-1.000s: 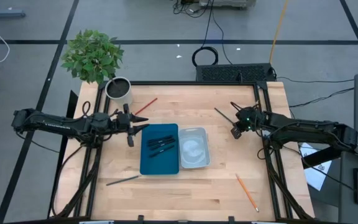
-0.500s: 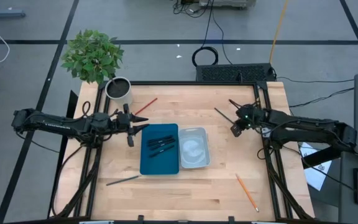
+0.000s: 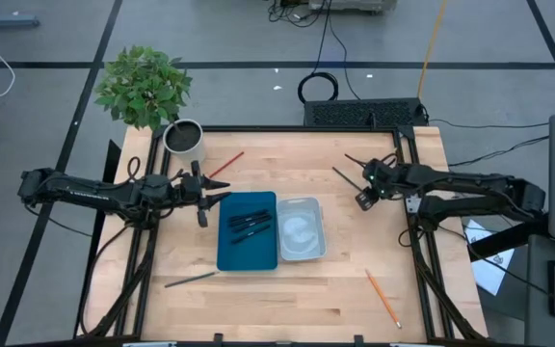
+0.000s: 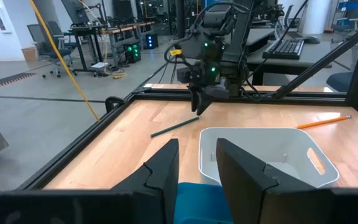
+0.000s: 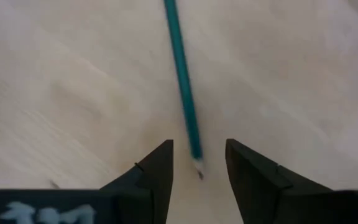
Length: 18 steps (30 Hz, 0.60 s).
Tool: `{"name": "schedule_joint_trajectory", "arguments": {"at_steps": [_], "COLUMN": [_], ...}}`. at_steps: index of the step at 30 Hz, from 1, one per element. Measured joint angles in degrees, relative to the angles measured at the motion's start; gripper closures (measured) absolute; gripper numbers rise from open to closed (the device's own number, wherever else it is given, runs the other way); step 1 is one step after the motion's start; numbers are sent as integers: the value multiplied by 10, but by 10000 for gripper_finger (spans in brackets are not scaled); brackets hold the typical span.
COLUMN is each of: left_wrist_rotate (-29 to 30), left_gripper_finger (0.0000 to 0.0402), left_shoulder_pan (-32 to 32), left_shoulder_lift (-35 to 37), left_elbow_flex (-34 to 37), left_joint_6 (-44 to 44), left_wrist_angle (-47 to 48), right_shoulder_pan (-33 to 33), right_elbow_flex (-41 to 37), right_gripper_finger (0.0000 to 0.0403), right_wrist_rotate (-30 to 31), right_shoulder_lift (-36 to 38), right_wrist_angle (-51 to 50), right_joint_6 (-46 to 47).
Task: Sort pens & pencils
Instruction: Put the top green colored pencil into the white bin
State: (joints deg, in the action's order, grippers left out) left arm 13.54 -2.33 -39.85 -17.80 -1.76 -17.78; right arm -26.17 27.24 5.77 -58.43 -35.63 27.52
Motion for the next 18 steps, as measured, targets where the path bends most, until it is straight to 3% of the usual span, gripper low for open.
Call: {"name": "schedule_joint_trajectory", "arguments": {"at_steps": [6, 18], "left_wrist_rotate": [0, 0], "left_gripper_finger": [289, 289], "left_shoulder_pan": [0, 0], "left_shoulder_lift": [0, 0], "left_elbow_flex": [0, 0], "left_joint_6": [0, 4], "left_wrist_angle": [0, 0], "right_shoulder_pan": [-1, -1], "right_elbow_flex": [0, 3], "right_gripper_finger": [278, 291], "right_wrist_rotate": [-73, -70], "right_shoulder_lift": [-37, -99], "right_wrist_angle": [1, 27], "right_joint_6": [-32, -36]}}
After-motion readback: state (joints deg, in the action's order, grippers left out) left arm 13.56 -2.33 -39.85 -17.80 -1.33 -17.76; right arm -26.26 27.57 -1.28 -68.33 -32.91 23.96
